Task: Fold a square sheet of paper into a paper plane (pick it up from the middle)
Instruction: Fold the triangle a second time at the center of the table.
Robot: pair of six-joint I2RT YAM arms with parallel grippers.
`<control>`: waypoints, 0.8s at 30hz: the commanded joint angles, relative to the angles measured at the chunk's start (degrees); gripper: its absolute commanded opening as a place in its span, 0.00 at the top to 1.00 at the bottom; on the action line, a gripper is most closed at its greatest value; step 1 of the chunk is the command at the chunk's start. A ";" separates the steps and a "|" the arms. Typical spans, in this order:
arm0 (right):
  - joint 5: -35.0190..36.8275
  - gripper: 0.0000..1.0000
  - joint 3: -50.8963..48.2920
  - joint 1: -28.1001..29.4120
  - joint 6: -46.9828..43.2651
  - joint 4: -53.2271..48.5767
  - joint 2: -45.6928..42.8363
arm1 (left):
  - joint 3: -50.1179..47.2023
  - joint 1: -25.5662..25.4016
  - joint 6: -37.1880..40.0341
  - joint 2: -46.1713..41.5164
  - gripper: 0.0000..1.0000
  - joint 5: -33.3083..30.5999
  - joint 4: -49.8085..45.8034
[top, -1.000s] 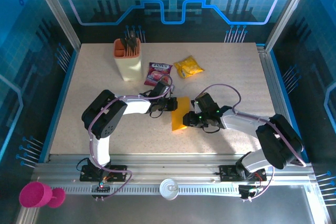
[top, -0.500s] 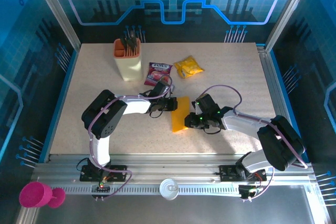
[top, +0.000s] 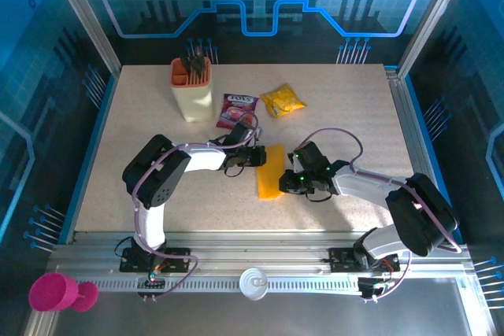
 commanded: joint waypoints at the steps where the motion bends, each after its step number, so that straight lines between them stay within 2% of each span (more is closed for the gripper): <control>1: -0.87 0.74 -0.45 0.49 -0.29 -1.58 -0.04 | -1.51 0.25 -0.03 1.87 0.98 1.10 -4.11; 19: -0.66 0.71 0.18 0.23 -0.67 -4.35 -3.29 | -1.73 0.38 0.11 2.23 0.98 1.13 -3.76; 24: -1.50 0.68 0.45 0.19 0.07 -2.53 -1.92 | -1.72 0.49 -0.05 2.32 0.98 1.32 -3.54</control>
